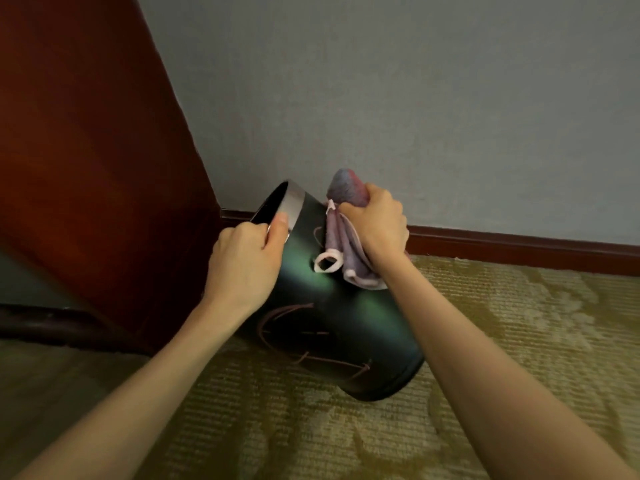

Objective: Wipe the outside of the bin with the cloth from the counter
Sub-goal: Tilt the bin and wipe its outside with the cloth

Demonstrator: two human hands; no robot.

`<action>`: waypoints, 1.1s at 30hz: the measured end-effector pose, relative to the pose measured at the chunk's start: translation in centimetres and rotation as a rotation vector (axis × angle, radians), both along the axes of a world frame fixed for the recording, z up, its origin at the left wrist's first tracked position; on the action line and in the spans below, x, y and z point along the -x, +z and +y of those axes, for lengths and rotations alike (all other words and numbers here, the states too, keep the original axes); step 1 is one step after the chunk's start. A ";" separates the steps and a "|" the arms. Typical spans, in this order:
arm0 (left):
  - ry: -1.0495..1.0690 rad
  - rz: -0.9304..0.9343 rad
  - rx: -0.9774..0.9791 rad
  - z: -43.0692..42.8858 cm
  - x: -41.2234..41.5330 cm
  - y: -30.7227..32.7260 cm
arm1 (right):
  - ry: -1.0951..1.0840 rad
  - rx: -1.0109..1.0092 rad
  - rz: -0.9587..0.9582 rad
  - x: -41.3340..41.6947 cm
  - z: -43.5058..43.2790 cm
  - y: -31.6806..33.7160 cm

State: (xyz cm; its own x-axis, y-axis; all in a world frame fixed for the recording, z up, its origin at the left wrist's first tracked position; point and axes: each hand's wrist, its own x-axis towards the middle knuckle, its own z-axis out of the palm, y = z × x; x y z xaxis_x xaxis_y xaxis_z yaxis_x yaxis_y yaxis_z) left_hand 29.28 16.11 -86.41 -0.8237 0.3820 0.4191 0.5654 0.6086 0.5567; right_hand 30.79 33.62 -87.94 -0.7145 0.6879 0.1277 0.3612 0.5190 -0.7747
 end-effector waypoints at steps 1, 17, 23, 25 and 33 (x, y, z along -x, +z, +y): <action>-0.003 -0.013 0.002 0.3 0.0 0.1 | -0.009 -0.025 0.019 -0.3 0.0 -0.1; 0.040 -0.129 -0.008 3.0 1.3 1.3 | -0.064 -0.156 0.436 -5.1 -6.0 -0.9; 0.032 -0.094 -0.013 3.2 0.3 1.0 | -0.120 -0.022 0.269 -3.2 -3.6 0.8; 0.014 -0.065 -0.008 3.1 -0.4 0.9 | -0.125 0.039 0.199 -2.4 -2.5 1.4; -0.032 0.010 -0.009 2.7 -2.3 0.9 | -0.069 0.166 0.028 0.2 0.2 2.4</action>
